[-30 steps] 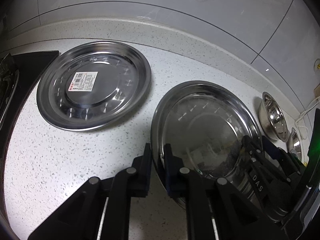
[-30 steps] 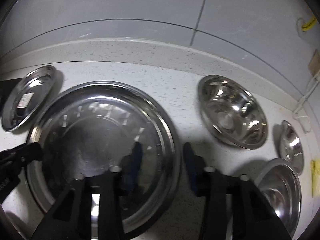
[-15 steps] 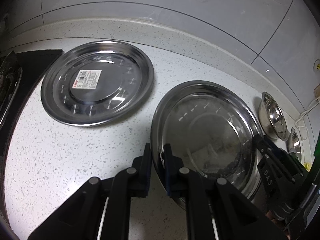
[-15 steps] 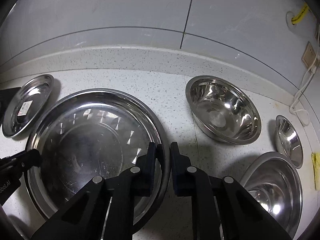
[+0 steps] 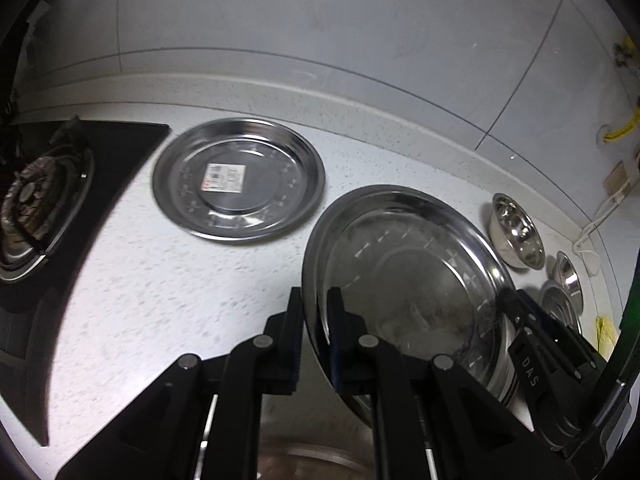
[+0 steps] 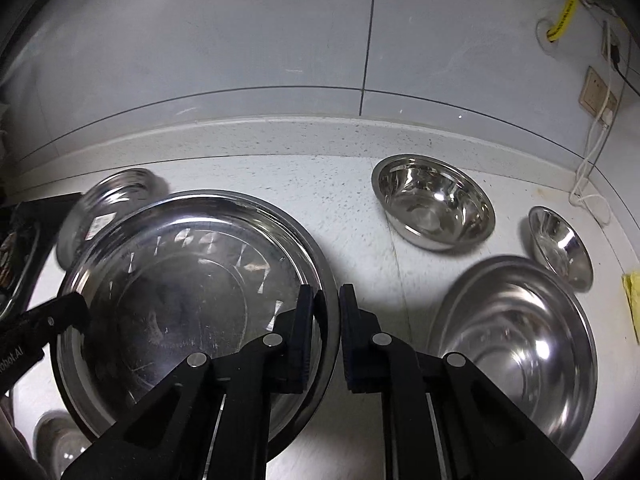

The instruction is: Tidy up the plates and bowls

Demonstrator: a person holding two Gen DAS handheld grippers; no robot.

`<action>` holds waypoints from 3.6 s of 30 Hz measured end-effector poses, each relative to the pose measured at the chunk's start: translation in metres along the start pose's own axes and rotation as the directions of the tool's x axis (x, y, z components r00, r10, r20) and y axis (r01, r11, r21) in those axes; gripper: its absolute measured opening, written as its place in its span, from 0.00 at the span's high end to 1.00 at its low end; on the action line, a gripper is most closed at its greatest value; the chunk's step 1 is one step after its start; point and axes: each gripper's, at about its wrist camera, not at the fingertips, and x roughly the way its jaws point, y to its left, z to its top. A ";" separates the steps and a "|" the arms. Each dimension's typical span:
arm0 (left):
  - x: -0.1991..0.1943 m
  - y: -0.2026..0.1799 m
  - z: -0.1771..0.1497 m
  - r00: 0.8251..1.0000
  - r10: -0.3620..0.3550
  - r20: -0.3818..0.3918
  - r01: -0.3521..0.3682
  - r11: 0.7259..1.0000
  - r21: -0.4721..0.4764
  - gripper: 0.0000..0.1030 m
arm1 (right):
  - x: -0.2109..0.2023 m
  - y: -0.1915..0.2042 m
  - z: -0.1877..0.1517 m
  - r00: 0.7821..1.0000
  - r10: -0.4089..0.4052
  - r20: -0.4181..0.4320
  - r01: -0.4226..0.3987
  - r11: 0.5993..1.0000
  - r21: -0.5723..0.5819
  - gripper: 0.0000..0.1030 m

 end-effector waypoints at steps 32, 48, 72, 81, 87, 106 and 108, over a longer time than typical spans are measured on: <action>-0.136 0.079 -0.125 0.998 -0.002 -0.065 0.005 0.999 0.045 0.89 | -0.138 0.062 -0.132 0.994 0.065 -0.093 -0.062 0.998 0.030 0.89; -0.108 0.096 -0.150 0.993 0.023 -0.120 -0.013 0.996 0.083 0.90 | -0.130 0.089 -0.157 0.988 0.065 -0.142 -0.069 0.997 -0.020 0.89; -0.106 0.132 -0.097 0.998 0.018 -0.067 -0.017 1.000 0.012 0.60 | -0.132 0.063 -0.134 0.980 0.181 -0.081 -0.178 0.983 0.048 0.58; -0.052 0.127 -0.012 0.996 0.040 -0.082 -0.041 0.999 -0.001 0.58 | -0.102 0.075 -0.054 0.969 0.246 -0.028 -0.246 0.969 -0.012 0.50; -0.003 0.124 0.038 0.994 0.071 -0.078 -0.074 0.997 -0.029 0.58 | -0.056 0.106 0.007 0.975 0.222 -0.004 -0.222 0.973 -0.058 0.49; 0.082 0.140 0.083 0.997 0.049 -0.063 -0.058 0.985 -0.159 0.58 | 0.071 0.163 0.059 0.985 0.160 -0.061 -0.167 0.979 -0.120 0.50; 0.086 0.142 0.087 0.997 0.033 -0.063 -0.044 0.985 -0.168 0.58 | 0.076 0.165 0.060 0.985 0.156 -0.067 -0.163 0.978 -0.126 0.55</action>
